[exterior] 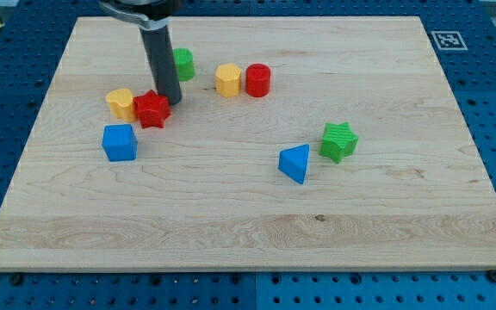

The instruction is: Push the yellow hexagon and red circle diagonally to the top left side of the red star

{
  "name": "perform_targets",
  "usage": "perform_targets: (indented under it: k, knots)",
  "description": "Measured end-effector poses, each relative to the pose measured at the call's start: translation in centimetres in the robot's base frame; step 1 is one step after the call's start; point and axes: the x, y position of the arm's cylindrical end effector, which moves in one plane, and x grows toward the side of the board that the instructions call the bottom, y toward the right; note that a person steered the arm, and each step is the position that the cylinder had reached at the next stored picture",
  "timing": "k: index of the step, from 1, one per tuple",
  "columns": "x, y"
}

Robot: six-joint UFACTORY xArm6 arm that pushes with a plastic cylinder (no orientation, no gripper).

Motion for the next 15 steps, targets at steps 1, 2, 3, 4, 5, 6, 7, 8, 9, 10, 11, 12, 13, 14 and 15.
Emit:
perform_targets:
  k: [1,2,3,4,5,6,7,8,9,10,11,12,13,14,15]
  knots:
    - [0.0,3.6]
    - [0.7,8.2]
    - [1.5,12.6]
    - [1.6,15.4]
    - [0.0,18.7]
    - [-1.5,19.9]
    - [-1.7,19.7]
    - [-2.7,18.2]
    - [-2.9,16.8]
    - [-2.9,15.0]
    - [-3.6,13.2]
    - [-4.6,11.3]
    - [-4.7,10.3]
    - [-4.7,9.4]
    - [-4.7,8.4]
